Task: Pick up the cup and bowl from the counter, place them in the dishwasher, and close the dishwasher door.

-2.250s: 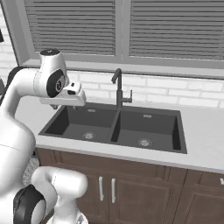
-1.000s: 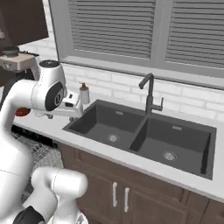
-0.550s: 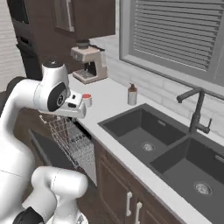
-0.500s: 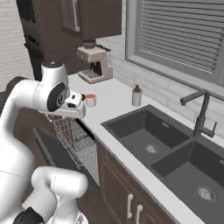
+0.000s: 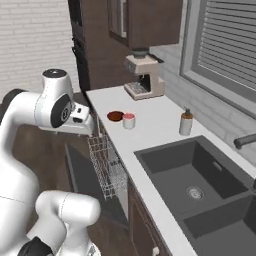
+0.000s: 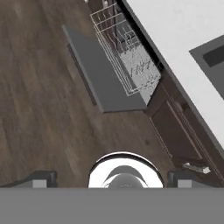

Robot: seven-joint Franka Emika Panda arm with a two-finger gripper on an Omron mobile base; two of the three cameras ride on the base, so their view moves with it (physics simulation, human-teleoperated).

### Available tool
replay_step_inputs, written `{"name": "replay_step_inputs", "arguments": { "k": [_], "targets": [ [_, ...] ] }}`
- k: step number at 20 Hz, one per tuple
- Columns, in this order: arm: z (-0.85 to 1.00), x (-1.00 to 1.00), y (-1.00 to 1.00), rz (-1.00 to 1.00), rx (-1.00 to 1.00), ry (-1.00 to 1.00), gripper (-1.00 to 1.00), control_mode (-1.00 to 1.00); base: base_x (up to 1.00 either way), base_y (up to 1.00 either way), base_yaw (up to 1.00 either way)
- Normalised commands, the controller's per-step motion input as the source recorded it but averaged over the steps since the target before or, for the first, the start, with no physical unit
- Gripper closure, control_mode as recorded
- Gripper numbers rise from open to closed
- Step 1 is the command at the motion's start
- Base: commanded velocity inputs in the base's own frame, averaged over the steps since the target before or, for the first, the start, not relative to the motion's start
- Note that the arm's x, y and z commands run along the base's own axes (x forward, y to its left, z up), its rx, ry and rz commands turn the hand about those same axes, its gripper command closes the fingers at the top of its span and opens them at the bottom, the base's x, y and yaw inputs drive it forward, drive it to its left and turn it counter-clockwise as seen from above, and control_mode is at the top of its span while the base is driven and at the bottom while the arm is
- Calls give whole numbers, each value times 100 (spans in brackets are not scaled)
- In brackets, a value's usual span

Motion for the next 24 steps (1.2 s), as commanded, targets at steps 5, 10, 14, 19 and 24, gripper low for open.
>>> {"name": "replay_step_inputs", "arguments": {
  "k": [5, 10, 14, 19, 24],
  "targets": [
    [0, 0, 0, 0, 0, 0, -100, 100, 72, -33, 20],
    [0, 0, 0, 0, 0, 0, -100, 100, 46, -23, 22],
    [0, 0, 0, 0, 0, 0, -100, 100, 31, -34, 33],
    [0, 0, 0, 0, 0, 0, -100, 100, 70, -43, 31],
    [0, 0, 0, 0, 0, 0, -100, 100, 75, -31, 19]
  ]
}}
